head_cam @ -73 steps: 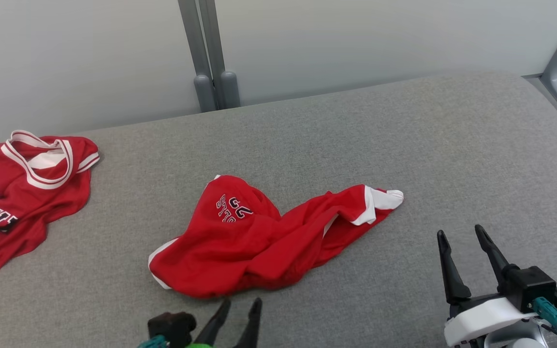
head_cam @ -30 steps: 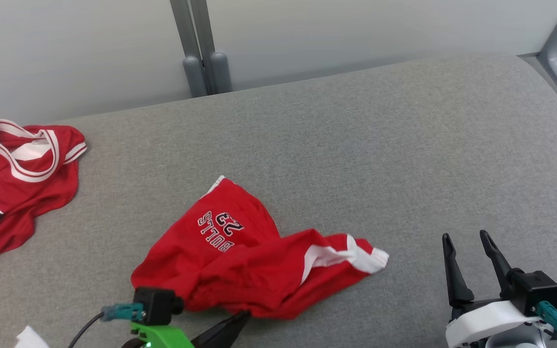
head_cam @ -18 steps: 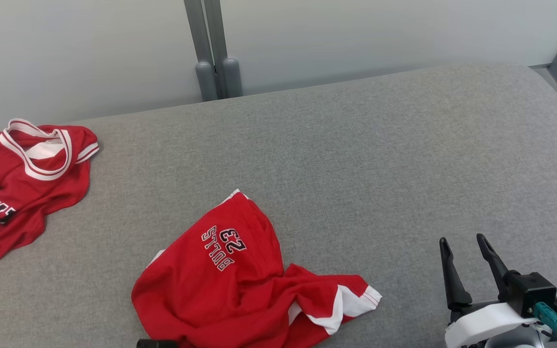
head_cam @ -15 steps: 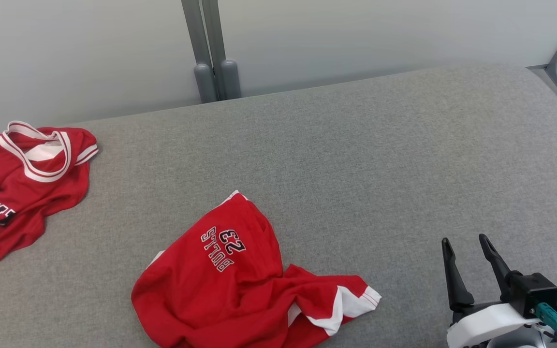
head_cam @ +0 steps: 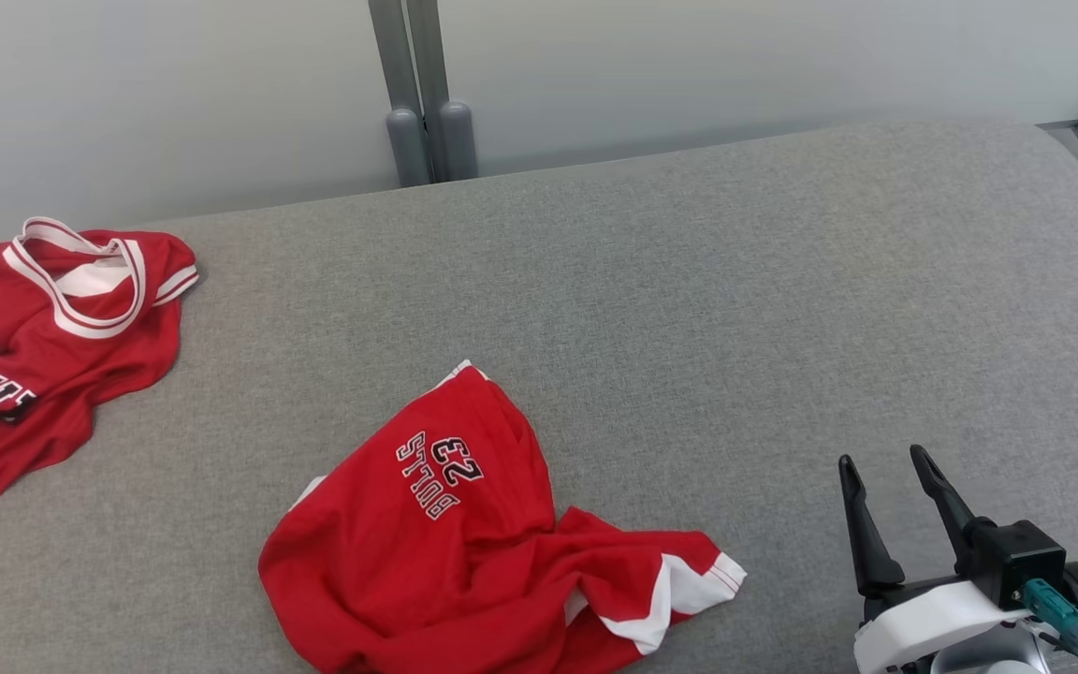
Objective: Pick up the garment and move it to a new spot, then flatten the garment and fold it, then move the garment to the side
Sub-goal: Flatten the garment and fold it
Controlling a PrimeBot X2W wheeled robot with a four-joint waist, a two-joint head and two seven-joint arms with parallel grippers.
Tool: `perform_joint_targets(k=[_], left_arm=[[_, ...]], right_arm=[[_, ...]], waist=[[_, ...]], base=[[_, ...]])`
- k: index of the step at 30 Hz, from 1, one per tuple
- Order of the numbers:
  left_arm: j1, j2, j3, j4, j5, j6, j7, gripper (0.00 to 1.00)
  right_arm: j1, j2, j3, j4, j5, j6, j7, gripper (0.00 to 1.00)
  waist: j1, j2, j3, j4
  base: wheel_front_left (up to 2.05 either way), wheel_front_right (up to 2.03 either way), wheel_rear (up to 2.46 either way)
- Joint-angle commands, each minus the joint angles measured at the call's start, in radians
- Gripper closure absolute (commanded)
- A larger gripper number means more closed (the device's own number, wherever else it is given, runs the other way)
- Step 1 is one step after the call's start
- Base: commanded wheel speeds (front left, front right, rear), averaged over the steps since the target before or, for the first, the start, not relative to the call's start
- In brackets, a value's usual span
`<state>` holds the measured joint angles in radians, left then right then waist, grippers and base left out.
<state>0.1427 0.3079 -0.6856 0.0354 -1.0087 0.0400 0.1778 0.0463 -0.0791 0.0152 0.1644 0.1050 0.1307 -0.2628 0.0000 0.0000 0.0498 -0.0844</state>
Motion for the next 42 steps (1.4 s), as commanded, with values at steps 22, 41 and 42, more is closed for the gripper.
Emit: perform_joint_targets(k=[22,41,42], left_arm=[[-0.086,-0.059,0.024,0.103,0.017,-0.047,-0.105,1.0],[-0.554,0.104,0.173,-0.089,-0.074,-0.036,0.208,1.0],[-0.607,0.103,0.179,-0.061,-0.065,-0.033,0.225,1.0]], right_arm=[[-0.02,-0.003,-0.006,0.0,-0.004,0.0,-0.003,0.0],[-0.078,0.021,0.013,0.004,0.015,0.0,-0.003,0.0],[-0.083,0.022,0.017,0.006,0.015,0.0,-0.003,0.0]], waist=[[0.0,0.0,0.021,-0.011],[0.0,0.0,0.079,-0.091],[0.0,0.0,0.082,-0.102]], base=[[0.0,0.0,0.0],[0.0,0.0,0.0],[0.0,0.0,0.0]])
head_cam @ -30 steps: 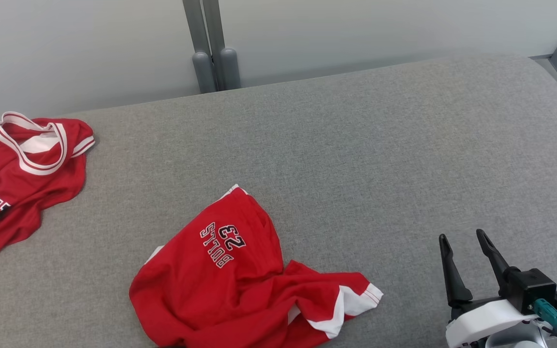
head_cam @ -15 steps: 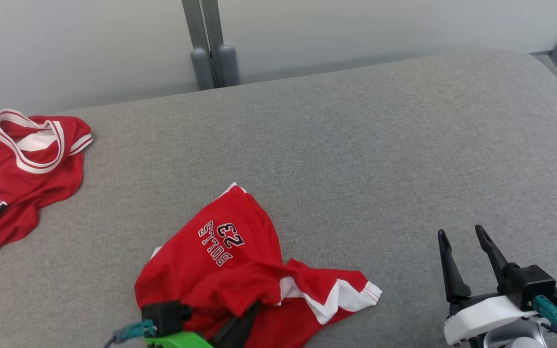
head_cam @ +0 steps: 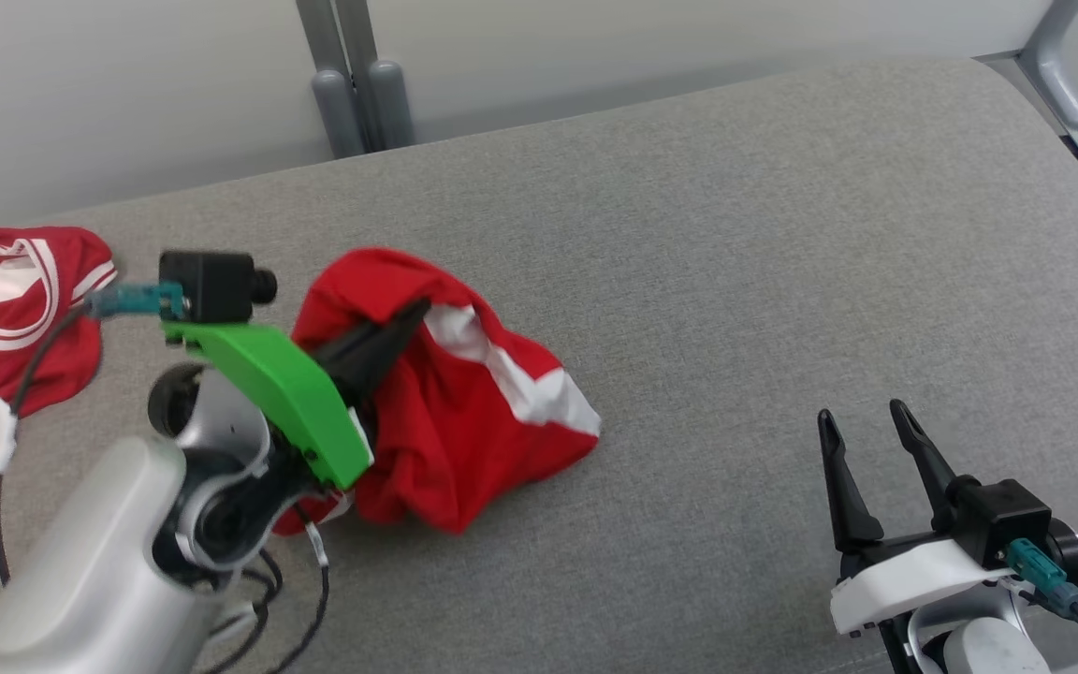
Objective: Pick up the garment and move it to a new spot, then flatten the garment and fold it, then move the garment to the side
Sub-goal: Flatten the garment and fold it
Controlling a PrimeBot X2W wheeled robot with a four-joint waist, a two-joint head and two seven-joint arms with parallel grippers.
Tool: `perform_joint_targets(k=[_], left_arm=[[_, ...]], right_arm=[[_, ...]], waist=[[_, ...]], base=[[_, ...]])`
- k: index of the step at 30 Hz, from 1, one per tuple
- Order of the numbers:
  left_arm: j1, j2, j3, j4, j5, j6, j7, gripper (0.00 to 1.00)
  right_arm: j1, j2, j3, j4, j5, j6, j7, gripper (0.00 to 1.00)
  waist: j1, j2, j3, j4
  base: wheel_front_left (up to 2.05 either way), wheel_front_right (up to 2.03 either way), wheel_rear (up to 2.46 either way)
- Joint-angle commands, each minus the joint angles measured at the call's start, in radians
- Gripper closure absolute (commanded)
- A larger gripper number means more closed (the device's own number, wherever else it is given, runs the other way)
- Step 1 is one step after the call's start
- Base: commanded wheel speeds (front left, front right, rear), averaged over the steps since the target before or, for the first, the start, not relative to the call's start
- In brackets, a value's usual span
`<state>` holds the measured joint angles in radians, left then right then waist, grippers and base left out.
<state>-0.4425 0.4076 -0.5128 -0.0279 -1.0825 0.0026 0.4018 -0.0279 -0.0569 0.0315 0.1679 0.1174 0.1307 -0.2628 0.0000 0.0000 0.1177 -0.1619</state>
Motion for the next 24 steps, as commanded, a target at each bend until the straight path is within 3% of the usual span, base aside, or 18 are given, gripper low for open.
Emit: perform_joint_targets(k=[1,7,14,18,24], left_arm=[[-0.071,-0.003,0.007,0.029,0.008,0.002,0.019,1.0],[-0.312,-0.039,0.027,0.199,0.043,0.003,0.042,1.0],[-0.461,-0.067,0.011,0.356,0.078,-0.048,0.029,1.0],[-0.412,-0.11,-0.006,0.383,0.039,-0.082,0.017,1.0],[-0.191,-0.166,-0.109,0.367,-0.008,-0.12,0.006,1.0]], right_arm=[[-0.014,0.001,0.003,0.003,0.004,0.0,-0.003,0.0],[-0.039,0.004,0.01,0.008,0.011,0.0,-0.003,0.0],[-0.043,0.006,0.008,0.011,0.012,0.0,-0.003,0.0],[-0.027,0.006,-0.001,0.015,0.026,0.0,-0.003,0.0],[-0.011,0.006,-0.012,0.025,0.02,0.0,-0.003,0.0]], waist=[[0.0,0.0,0.017,-0.036],[0.0,0.0,0.041,-0.094],[0.0,0.0,0.06,-0.136],[0.0,0.0,0.055,-0.13],[0.0,0.0,0.033,-0.091]], base=[[0.0,0.0,0.0],[0.0,0.0,0.0],[0.0,0.0,0.0],[0.0,0.0,0.0],[0.0,0.0,0.0]])
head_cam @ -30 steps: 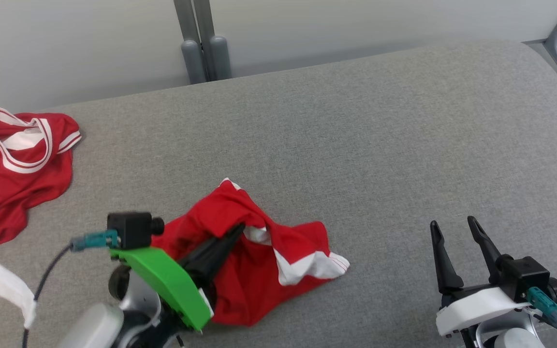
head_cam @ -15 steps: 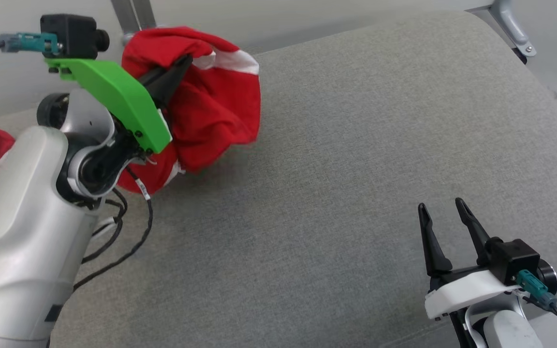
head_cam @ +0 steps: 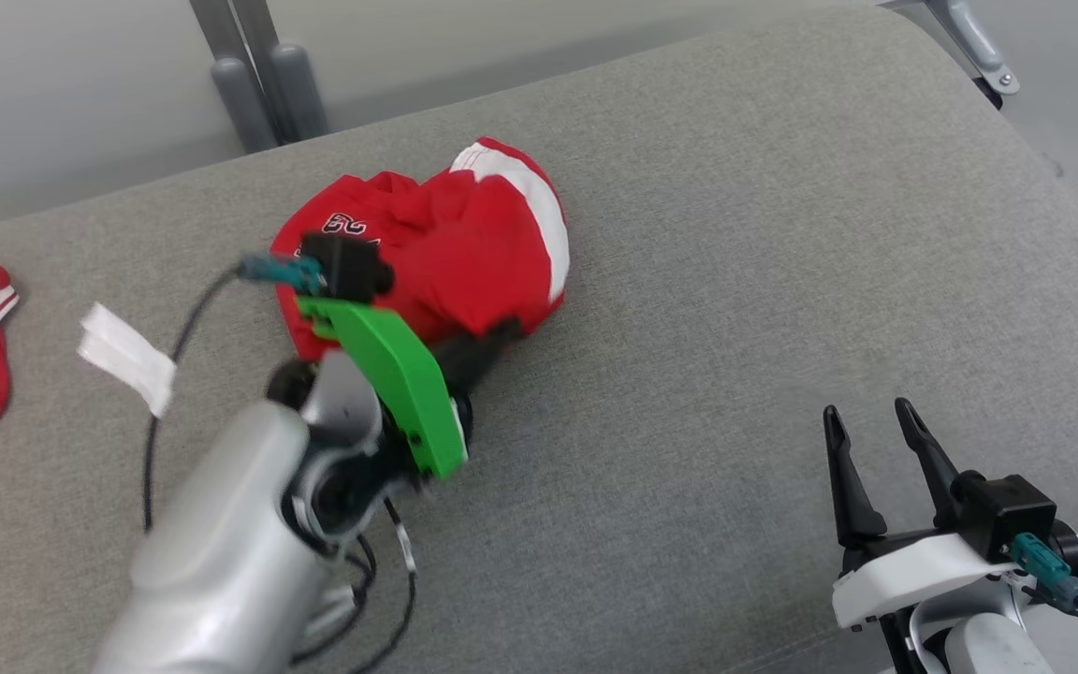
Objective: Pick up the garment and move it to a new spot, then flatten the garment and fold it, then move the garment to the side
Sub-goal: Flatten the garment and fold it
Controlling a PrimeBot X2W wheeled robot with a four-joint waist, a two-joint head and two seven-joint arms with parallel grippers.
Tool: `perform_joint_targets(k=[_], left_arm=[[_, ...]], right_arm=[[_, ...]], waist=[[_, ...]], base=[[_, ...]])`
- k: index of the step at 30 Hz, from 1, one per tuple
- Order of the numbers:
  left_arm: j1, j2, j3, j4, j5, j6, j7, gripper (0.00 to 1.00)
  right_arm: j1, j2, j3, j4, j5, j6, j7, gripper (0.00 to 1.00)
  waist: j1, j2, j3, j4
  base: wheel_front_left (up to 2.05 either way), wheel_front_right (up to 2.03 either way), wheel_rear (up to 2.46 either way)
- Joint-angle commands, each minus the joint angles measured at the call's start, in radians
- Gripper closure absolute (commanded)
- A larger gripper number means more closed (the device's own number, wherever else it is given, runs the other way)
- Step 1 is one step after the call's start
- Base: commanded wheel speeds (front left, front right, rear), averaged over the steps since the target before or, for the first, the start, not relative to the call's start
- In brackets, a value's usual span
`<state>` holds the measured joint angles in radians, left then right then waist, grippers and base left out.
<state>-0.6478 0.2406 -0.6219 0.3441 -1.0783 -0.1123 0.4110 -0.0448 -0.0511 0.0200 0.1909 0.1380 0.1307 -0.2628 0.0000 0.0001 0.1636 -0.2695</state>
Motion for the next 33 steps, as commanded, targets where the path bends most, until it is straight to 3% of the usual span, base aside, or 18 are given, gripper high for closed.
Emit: perform_joint_targets(k=[1,6,11,13,17,25,26,27,29,33], left_arm=[[0.066,-0.002,-0.026,-0.015,-0.019,-0.009,-0.004,1.0],[0.283,0.036,-0.14,-0.107,-0.052,-0.019,0.021,1.0],[0.436,0.162,-0.188,-0.194,-0.074,-0.019,0.048,1.0],[0.476,0.219,-0.179,-0.195,-0.067,-0.007,0.042,1.0],[0.521,0.274,-0.141,-0.179,-0.092,0.019,0.024,1.0],[0.526,0.336,-0.06,-0.114,-0.154,0.033,0.004,0.98],[0.519,0.338,-0.046,-0.111,-0.155,0.035,-0.011,0.44],[0.516,0.339,-0.041,-0.111,-0.152,0.033,-0.02,0.0],[0.516,0.35,-0.037,-0.121,-0.128,0.031,-0.045,0.0],[0.562,0.395,-0.047,-0.178,-0.045,0.074,-0.108,0.0]], right_arm=[[0.006,0.0,0.0,0.004,-0.004,0.0,-0.003,0.0],[0.018,0.0,-0.012,0.001,-0.016,0.0,-0.003,0.0],[0.043,-0.004,-0.03,0.0,-0.023,0.0,-0.003,0.0],[0.053,-0.005,-0.028,0.003,-0.022,0.0,-0.003,0.0],[0.062,-0.004,-0.022,0.008,-0.018,0.0,-0.003,0.0],[0.058,-0.003,-0.01,0.015,-0.019,0.0,-0.003,0.0],[0.059,-0.003,-0.01,0.015,-0.019,0.0,-0.003,0.0],[0.059,-0.003,-0.01,0.015,-0.02,0.0,-0.003,0.0],[0.061,-0.005,-0.007,0.014,-0.022,0.0,-0.003,0.0],[0.066,-0.012,-0.006,0.008,-0.023,0.0,-0.003,0.0]], waist=[[0.0,-0.0001,-0.018,0.023],[0.0,-0.0001,-0.038,0.067],[0.0,-0.0001,-0.057,0.131],[0.0,-0.0001,-0.064,0.155],[0.0,-0.0001,-0.071,0.193],[0.0,-0.0001,-0.085,0.235],[0.0,-0.0001,-0.086,0.237],[0.0,-0.0001,-0.088,0.239],[0.0,-0.0001,-0.09,0.239],[0.0,-0.0001,-0.095,0.222]], base=[[0.0,0.0,0.0],[0.0,0.0,0.0],[0.0,0.0,0.0],[0.0,0.0,0.0],[0.0,0.0,0.0],[0.0,0.0,0.0],[0.0,0.0,0.0],[0.0,0.0,0.0],[0.0,0.0,0.0],[0.0,0.0,0.0]])
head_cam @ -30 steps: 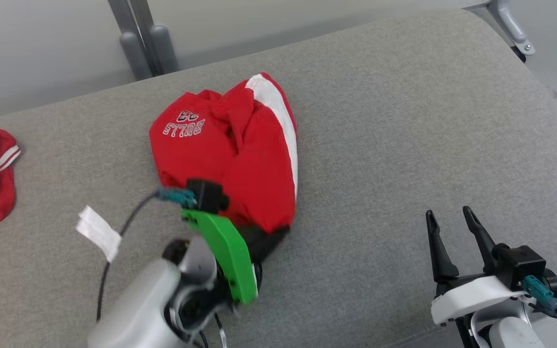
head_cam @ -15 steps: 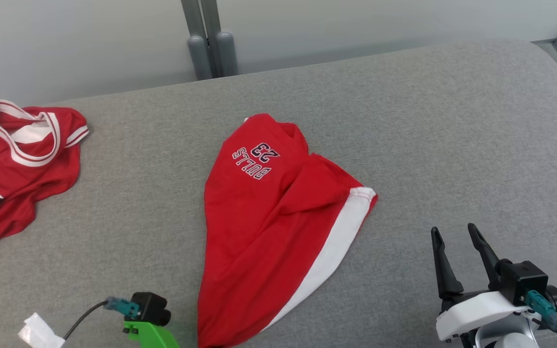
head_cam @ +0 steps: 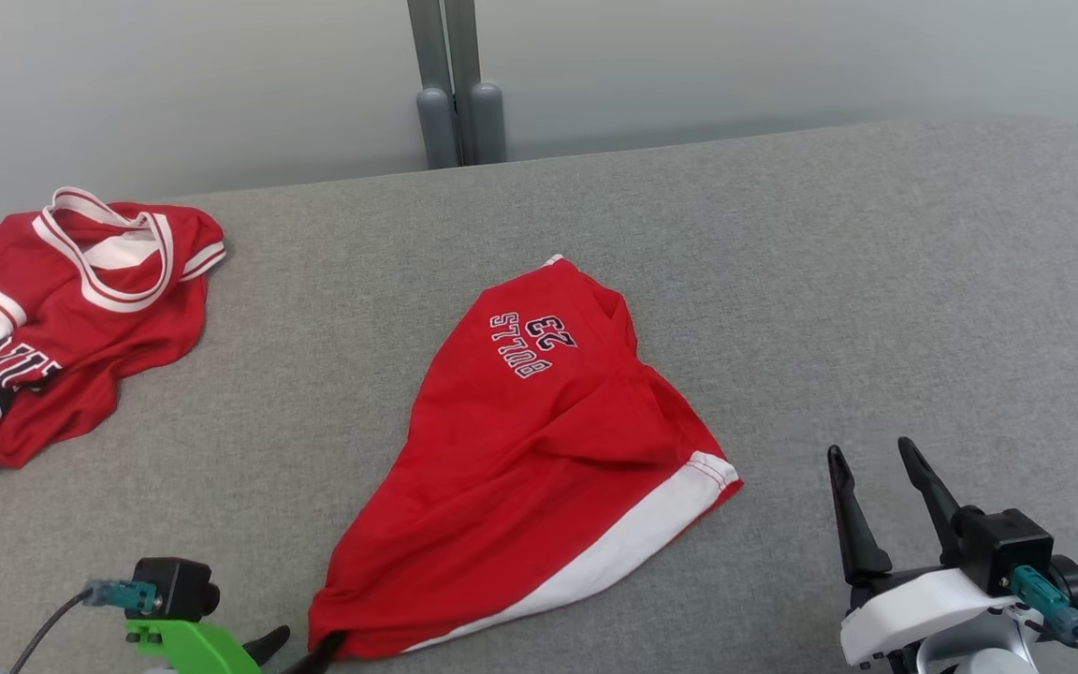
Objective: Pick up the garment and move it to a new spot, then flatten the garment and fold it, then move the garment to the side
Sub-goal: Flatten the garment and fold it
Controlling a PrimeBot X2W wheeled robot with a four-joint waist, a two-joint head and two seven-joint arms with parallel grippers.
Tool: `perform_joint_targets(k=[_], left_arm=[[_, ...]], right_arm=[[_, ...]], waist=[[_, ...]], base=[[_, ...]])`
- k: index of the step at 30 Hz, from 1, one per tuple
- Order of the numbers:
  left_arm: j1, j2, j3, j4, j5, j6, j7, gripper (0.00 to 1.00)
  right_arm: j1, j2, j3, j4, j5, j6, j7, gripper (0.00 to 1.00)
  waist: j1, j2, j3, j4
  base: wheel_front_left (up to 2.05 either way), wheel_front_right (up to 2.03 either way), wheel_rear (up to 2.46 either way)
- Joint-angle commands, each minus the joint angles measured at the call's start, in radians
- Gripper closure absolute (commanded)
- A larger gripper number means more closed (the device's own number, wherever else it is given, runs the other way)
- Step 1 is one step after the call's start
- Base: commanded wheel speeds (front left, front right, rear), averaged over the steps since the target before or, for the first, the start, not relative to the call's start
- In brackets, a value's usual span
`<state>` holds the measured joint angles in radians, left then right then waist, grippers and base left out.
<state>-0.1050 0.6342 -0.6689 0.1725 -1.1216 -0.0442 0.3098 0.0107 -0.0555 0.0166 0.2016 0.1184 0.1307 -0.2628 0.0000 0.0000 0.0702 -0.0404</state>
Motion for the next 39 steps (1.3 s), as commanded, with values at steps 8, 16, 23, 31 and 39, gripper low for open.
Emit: perform_joint_targets(k=[8,16,23,31,39], left_arm=[[0.084,0.012,0.048,-0.257,0.032,0.083,-0.119,0.0],[-0.029,-0.066,-0.002,-0.122,0.115,0.122,-0.112,0.0],[-0.101,-0.132,-0.031,0.024,0.16,0.094,-0.142,1.0],[-0.17,-0.174,-0.009,0.062,0.139,0.058,-0.173,1.0],[-0.329,-0.235,0.012,0.138,0.091,0.032,-0.106,0.88]], right_arm=[[0.022,-0.011,-0.016,-0.015,-0.003,0.0,-0.003,0.0],[-0.02,-0.01,0.013,-0.011,-0.007,0.0,-0.003,0.0],[-0.018,-0.009,0.015,-0.015,-0.006,0.0,-0.003,0.0],[-0.029,-0.01,0.011,-0.013,-0.006,0.0,-0.003,0.0],[-0.049,-0.018,0.033,-0.003,-0.009,0.0,-0.003,0.0]], waist=[[0.0,0.0,0.013,-0.02],[0.0,0.0,0.037,-0.046],[0.0,0.0,0.058,-0.065],[0.0,0.0,0.07,-0.075],[0.0,0.0,0.085,-0.072]], base=[[0.0,0.0,0.0],[0.0,0.0,0.0],[0.0,0.0,0.0],[0.0,0.0,0.0],[0.0,0.0,0.0]])
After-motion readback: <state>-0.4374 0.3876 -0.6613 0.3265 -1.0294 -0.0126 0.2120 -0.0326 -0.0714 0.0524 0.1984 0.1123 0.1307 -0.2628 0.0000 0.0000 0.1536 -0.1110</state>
